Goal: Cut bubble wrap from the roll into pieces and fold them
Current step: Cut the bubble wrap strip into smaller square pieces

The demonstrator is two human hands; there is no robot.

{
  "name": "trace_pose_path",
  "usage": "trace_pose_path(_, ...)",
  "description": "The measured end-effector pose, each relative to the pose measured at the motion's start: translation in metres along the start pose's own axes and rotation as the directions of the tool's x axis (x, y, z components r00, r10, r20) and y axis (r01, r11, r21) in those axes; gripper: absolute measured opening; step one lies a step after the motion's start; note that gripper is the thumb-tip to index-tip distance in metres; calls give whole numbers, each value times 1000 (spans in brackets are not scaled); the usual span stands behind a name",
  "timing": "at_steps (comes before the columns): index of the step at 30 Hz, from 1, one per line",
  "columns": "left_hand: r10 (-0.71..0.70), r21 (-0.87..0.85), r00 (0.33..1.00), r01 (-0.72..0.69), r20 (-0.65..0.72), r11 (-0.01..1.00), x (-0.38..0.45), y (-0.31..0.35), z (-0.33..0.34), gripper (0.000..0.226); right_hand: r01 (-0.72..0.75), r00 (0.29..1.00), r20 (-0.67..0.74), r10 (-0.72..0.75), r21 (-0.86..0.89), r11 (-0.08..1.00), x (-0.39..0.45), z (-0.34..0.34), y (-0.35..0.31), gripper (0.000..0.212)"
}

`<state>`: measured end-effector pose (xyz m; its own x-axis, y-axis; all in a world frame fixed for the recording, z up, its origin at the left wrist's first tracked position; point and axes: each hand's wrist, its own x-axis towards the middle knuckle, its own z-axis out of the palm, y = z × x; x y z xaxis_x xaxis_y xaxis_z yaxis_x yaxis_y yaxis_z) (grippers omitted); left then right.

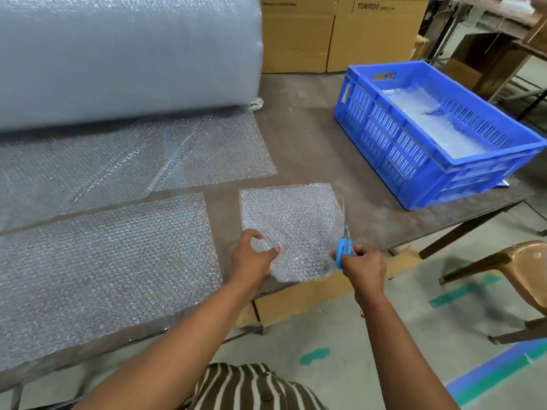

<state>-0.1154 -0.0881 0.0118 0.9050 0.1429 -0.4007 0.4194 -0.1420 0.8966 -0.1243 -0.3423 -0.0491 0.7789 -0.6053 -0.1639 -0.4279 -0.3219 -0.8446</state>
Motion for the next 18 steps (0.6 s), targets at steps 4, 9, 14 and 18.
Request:
trace_pose_path(4,-49,76,998,47,24,996,16,0,-10,30,66,996,57,-66,6,998,3,-10,-7,77)
trace_pose_path(9,-112,24,963,110,246,994,22,11,-40,59,80,989,122,-88,70,994,7,-18,-28,26)
trace_pose_path(14,82,-37,965,-75,248,997,17,20,-80,70,-26,980,198,-14,200,980,5,-11,-43,14)
trace_pose_path(18,240,0,962,-243,132,970,9,22,-121,80,51,979,199,-48,-9,999,10,11,-42,53)
